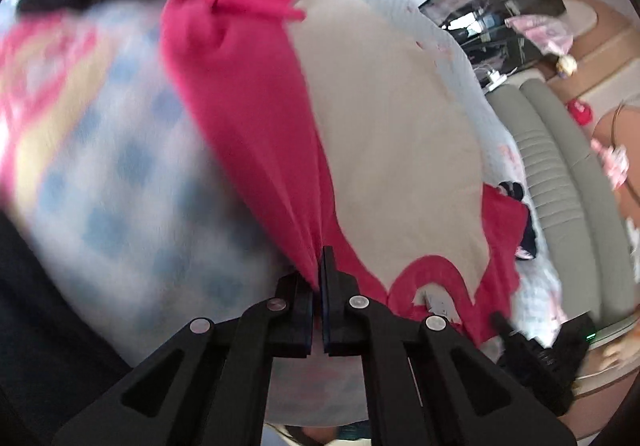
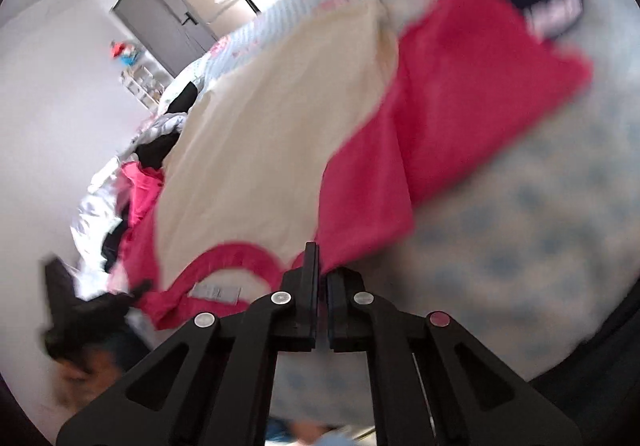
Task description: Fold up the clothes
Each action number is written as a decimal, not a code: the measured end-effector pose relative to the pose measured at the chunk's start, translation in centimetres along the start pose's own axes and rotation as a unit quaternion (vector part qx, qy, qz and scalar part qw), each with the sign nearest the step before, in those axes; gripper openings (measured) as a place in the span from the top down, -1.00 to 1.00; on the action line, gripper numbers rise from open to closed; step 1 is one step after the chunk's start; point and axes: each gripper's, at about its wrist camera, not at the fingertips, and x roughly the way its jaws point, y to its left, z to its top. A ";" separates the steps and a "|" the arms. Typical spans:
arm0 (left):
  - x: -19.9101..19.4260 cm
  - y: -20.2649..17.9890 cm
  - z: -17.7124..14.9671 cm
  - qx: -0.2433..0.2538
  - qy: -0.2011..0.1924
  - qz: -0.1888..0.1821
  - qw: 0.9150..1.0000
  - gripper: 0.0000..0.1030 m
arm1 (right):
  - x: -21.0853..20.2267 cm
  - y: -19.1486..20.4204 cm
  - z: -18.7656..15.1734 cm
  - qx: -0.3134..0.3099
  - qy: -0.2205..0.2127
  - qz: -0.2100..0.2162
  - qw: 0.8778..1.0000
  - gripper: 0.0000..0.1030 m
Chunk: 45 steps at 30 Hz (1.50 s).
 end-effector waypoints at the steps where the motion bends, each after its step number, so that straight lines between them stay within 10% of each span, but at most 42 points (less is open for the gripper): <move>1: 0.2 0.6 -0.1 -0.014 0.001 -0.011 1.000 0.93 | 0.5 -0.4 -0.4 0.013 0.012 0.016 1.000 0.81; 3: 0.5 1.3 -0.1 -0.029 0.004 -0.029 0.999 0.93 | 1.4 -1.1 -1.0 0.037 0.031 0.046 0.998 0.35; 7: 1.3 1.7 0.3 -0.037 0.017 -0.035 0.999 0.91 | 3.1 -2.6 -1.6 0.085 0.048 0.099 0.990 0.16; 14: 2.8 1.4 1.4 -0.059 0.031 -0.071 0.995 0.90 | 4.9 -2.1 1.3 0.098 0.029 0.140 0.985 0.16; 22: 4.1 2.8 0.9 -0.127 0.027 -0.119 0.984 0.88 | 7.1 0.0 0.5 0.067 0.000 0.048 0.997 0.50; 25: 2.9 2.3 0.6 -0.115 0.005 -0.106 0.988 0.88 | 6.6 3.4 1.0 -0.032 -0.026 -0.008 0.999 0.45; 30: 2.0 2.2 0.8 -0.111 -0.024 -0.085 0.990 0.86 | 8.0 1.1 0.7 0.027 0.004 0.047 0.999 0.30; 36: 4.0 1.1 1.9 -0.074 -0.020 -0.082 0.994 -0.01 | 9.8 -0.6 1.4 0.071 0.038 0.084 0.993 0.25; 38: 4.3 -0.3 2.3 -0.046 -0.012 -0.038 0.998 0.31 | 10.2 -0.8 1.8 0.083 0.051 0.080 0.992 0.30; 40: 3.9 -1.3 2.7 -0.031 -0.016 -0.025 0.999 0.87 | 9.5 -0.6 2.1 0.079 0.046 0.050 0.995 0.85; 45: 0.7 -4.2 3.0 0.031 -0.044 -0.015 0.998 0.89 | 5.1 2.6 2.8 -0.014 -0.043 -0.028 0.999 0.97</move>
